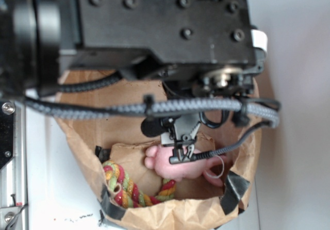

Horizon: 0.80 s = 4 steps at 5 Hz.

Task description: Grab the red paper.

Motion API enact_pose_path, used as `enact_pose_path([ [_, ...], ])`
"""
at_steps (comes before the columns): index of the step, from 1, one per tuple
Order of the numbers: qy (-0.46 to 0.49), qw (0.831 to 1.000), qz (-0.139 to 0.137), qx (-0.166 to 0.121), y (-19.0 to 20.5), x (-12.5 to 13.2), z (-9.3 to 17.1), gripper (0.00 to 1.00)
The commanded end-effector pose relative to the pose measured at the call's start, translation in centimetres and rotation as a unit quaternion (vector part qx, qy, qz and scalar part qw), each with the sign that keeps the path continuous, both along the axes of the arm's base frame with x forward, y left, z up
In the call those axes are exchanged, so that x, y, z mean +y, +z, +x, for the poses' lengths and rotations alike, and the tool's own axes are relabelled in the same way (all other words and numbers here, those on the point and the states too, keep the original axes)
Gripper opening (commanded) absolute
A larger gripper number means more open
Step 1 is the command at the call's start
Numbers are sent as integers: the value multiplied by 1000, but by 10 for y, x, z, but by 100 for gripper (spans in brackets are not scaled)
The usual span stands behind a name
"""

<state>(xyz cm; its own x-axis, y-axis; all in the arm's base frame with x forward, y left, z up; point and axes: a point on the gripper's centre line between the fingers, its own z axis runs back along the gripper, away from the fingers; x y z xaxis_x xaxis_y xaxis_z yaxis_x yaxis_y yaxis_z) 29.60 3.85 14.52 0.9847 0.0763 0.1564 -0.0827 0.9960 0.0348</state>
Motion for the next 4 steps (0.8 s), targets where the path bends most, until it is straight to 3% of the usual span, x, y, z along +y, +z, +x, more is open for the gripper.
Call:
enact_pose_path([
  [1, 10, 999, 9, -35, 23, 12, 9, 100],
  [4, 10, 997, 66, -36, -21, 24, -5, 100],
])
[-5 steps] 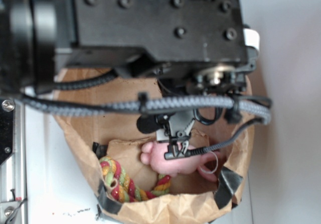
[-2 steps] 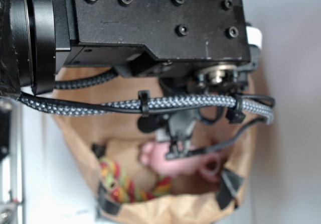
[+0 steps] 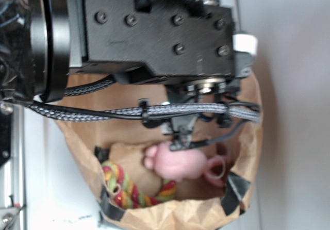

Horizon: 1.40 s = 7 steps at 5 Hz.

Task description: Grab the red paper.

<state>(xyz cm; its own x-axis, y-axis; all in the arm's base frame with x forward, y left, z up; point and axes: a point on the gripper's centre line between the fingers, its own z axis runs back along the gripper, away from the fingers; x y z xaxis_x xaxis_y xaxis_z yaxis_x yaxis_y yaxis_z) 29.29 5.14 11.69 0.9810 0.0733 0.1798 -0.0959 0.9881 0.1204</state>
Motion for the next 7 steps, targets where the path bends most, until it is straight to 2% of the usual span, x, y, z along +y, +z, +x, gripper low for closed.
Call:
enact_pose_path([
  [1, 7, 999, 33, -27, -1, 17, -4, 100],
  [3, 47, 999, 20, -17, -3, 44, 5, 100],
  [5, 53, 998, 28, -24, -1, 58, 3, 100],
  [6, 48, 998, 21, -34, -3, 61, 8, 100],
  [7, 47, 998, 1, -51, 1, 66, 19, 100],
])
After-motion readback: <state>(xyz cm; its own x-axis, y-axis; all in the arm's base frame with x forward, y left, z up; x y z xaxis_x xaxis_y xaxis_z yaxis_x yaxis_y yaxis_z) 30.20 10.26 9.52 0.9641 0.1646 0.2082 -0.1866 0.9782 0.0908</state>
